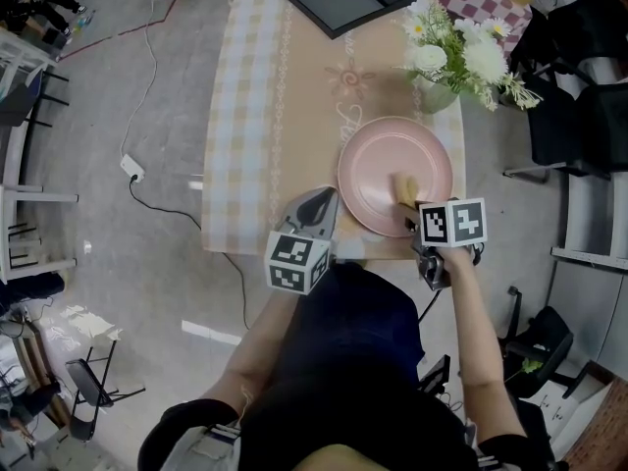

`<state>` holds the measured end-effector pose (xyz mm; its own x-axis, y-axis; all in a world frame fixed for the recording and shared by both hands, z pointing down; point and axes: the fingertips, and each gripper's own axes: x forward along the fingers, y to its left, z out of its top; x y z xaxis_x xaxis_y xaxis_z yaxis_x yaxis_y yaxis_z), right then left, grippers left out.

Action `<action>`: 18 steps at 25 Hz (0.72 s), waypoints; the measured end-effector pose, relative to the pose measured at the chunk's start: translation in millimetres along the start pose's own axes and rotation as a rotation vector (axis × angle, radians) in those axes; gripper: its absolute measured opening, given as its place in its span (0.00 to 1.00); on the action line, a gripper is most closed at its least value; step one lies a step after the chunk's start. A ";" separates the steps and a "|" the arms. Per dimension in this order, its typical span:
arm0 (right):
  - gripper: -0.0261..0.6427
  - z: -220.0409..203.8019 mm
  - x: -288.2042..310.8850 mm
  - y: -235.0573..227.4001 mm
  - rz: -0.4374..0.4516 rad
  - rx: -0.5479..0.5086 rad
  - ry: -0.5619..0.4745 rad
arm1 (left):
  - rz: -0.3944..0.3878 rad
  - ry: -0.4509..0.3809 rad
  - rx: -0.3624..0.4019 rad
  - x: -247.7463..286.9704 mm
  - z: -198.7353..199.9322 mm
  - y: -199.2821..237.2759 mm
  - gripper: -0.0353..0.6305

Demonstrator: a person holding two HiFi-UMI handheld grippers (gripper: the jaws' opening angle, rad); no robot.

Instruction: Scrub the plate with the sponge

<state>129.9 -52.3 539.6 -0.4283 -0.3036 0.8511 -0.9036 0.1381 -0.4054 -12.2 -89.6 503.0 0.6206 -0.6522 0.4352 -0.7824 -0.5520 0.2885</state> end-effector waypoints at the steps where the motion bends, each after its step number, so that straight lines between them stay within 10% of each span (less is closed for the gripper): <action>1: 0.18 0.1 0.9 1.4 0.003 0.000 0.000 | 0.000 -0.001 0.000 0.0 -0.2 0.1 0.08; 18: 0.18 3.5 15.2 32.3 0.048 -0.017 0.006 | 0.006 -0.001 -0.007 -5.7 -2.2 3.4 0.08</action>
<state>94.3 -55.7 538.3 -0.4714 -0.2908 0.8326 -0.8818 0.1683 -0.4405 -18.5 -86.6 503.4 0.6163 -0.6560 0.4358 -0.7862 -0.5448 0.2918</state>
